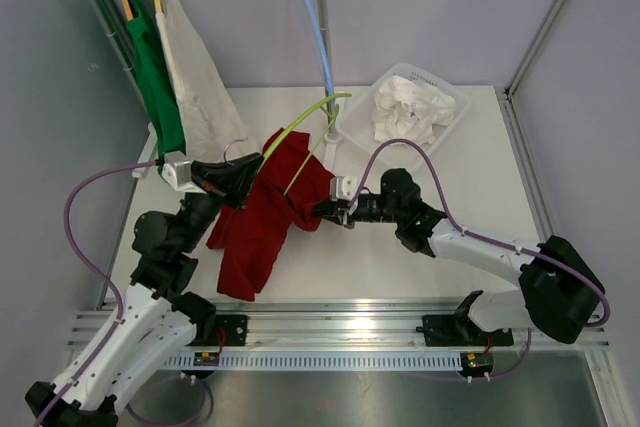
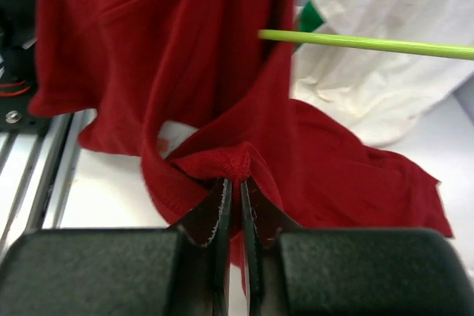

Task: Remove the t-shirt from the hanger
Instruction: Remove the tshirt from the hanger

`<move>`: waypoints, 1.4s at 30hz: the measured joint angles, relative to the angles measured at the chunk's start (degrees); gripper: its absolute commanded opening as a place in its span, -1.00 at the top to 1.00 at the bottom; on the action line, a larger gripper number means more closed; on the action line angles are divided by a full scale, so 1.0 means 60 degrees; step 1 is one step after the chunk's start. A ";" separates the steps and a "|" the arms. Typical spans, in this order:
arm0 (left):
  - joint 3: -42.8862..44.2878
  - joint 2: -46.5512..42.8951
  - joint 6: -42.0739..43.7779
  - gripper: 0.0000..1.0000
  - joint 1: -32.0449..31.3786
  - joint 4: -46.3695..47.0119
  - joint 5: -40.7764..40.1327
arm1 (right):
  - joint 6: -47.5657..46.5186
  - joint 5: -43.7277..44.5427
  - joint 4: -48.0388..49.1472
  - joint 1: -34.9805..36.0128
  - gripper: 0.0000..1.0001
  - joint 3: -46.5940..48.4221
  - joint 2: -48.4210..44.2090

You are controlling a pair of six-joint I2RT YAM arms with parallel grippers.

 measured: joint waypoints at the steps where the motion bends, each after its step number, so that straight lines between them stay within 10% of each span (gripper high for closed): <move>1: 0.0000 0.0055 -0.0058 1.00 0.0000 0.0149 -0.0025 | -0.0168 0.0015 -0.0211 0.0186 0.71 0.0135 0.0135; 6: 0.0000 0.0550 -0.0248 1.00 -0.0004 0.0678 -0.0066 | -0.0543 -0.0029 -0.0579 0.0845 -0.36 0.0663 0.0747; 11: 0.0000 0.0892 -0.0382 1.00 -0.0004 0.0765 -0.0076 | -0.0499 -0.0033 -0.0215 0.0852 -0.95 0.0729 0.1264; 20: 0.0000 0.0652 -0.0506 1.00 -0.0022 0.0867 -0.0055 | -0.0022 0.0131 0.1687 0.0852 -0.99 0.0630 0.2200; 22: 0.0000 0.0561 -0.0568 1.00 -0.0029 0.0969 -0.0029 | 0.0182 0.0051 0.2248 0.0852 -0.73 0.0557 0.2317; 24: -0.0007 0.0495 -0.0637 1.00 -0.0029 0.1173 0.0011 | 0.0299 -0.0080 0.2565 0.0852 0.14 0.0561 0.2412; 27: -0.0062 0.0470 -0.0725 1.00 -0.0036 0.1621 0.0120 | 0.0459 -0.0266 0.2637 0.0863 0.95 0.0601 0.2444; 42: -0.1151 0.2754 -0.1577 1.00 -0.0058 0.6969 0.0033 | -0.1395 -0.0463 -0.1297 0.1628 1.00 0.2007 0.2116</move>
